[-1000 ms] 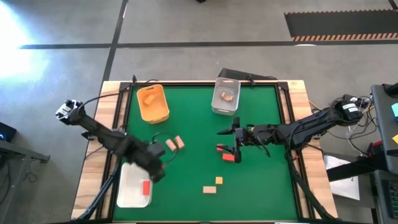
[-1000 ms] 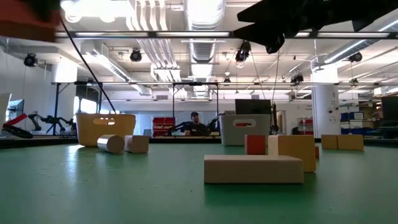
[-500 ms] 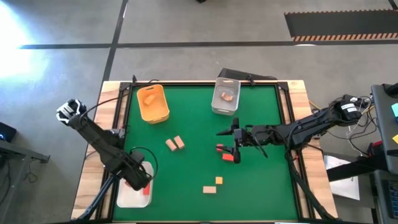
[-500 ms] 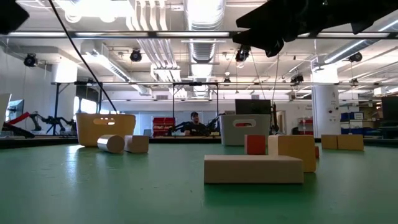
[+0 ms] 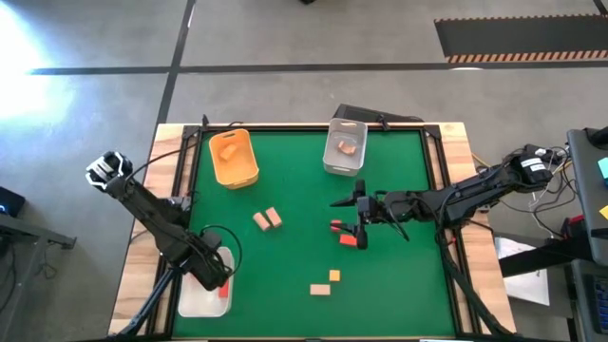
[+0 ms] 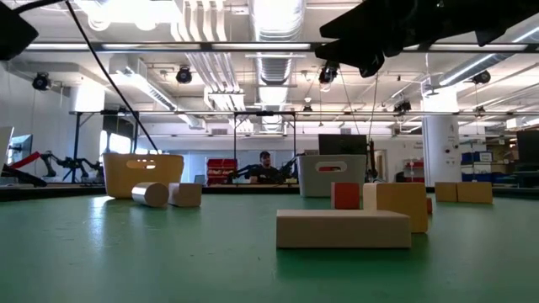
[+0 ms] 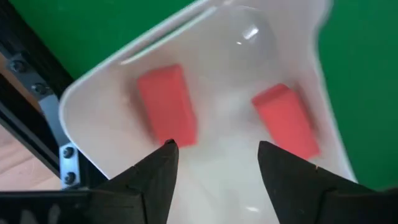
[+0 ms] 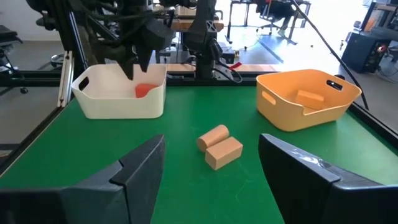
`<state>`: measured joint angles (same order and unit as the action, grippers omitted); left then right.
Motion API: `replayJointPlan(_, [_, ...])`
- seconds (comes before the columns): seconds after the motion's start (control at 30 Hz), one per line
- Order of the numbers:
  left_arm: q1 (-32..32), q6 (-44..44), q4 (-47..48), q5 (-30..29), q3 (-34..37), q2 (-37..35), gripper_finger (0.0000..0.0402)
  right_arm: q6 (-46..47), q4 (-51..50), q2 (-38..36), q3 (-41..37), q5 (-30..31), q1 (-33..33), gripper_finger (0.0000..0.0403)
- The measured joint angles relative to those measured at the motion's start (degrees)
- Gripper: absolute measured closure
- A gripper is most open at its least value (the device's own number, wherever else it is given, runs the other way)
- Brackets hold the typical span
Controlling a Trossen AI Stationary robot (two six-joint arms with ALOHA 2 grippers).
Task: Sort & place blocks by color
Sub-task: Put the brown block into the gray bin
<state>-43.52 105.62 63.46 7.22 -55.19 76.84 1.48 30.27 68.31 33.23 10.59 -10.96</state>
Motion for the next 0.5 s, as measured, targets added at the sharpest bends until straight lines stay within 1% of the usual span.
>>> replayJointPlan(0.13, [0.7,-3.5,-0.1,-1.1,-2.8,0.0,0.0196,0.0,0.0,0.0,0.0,0.0,0.0,0.0156])
replayJointPlan(0.17, [1.0,-4.5,-0.1,-2.5,-3.5,0.0,0.0196,0.0,-0.1,0.0,0.0,0.0,0.0,0.0156])
replayJointPlan(0.3, [3.4,-11.9,-1.0,-11.8,-6.1,0.0,0.0195,0.0,-0.3,0.0,0.0,0.0,0.0,0.0159])
replayJointPlan(0.4, [6.5,-21.9,-4.1,-17.1,-7.2,0.0,0.0195,1.0,-0.5,0.0,0.0,0.0,0.0,0.0162])
replayJointPlan(0.5, [11.0,-34.7,-7.4,-18.9,-7.4,-0.1,0.0195,2.6,-0.8,0.0,0.0,0.0,0.0,0.0163])
